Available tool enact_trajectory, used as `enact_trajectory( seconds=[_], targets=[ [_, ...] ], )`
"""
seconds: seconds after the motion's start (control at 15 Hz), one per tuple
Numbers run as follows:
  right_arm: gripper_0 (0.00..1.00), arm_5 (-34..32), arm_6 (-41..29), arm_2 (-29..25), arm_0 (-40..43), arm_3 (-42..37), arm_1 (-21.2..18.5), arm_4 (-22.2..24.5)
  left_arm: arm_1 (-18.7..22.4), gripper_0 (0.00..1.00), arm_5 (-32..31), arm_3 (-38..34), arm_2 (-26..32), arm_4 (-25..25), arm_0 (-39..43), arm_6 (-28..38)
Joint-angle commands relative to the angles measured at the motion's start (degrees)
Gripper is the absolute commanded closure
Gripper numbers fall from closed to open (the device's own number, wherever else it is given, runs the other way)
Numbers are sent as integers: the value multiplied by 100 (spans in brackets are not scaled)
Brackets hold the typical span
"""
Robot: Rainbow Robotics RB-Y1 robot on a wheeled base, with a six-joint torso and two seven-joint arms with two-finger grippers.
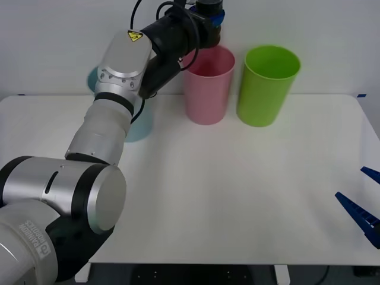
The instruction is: Grasp the object on the table and drop it into the matching bin: aluminum can to the light blue bin, PET bottle to the pink bin.
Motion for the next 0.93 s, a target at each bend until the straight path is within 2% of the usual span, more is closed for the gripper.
enact_trajectory(
  seconds=[0.07,0.2,0.27,0.33,0.67,0.93],
  targets=[
    [0,0,0,0,0,0,0,0,0,93,26,-3,-25,104,8,-3],
    [0,0,0,0,0,0,0,0,0,79,26,-3,-25,174,8,15],
    [0,0,0,0,0,0,0,0,0,36,35,5,-25,201,8,15],
    [0,0,0,0,0,0,0,0,0,0,44,-3,-25,218,8,15],
    [0,0,0,0,0,0,0,0,0,0,52,-3,-42,315,17,41],
    [0,0,0,0,0,0,0,0,117,0,-194,-3,-112,719,123,-29]
  ],
)
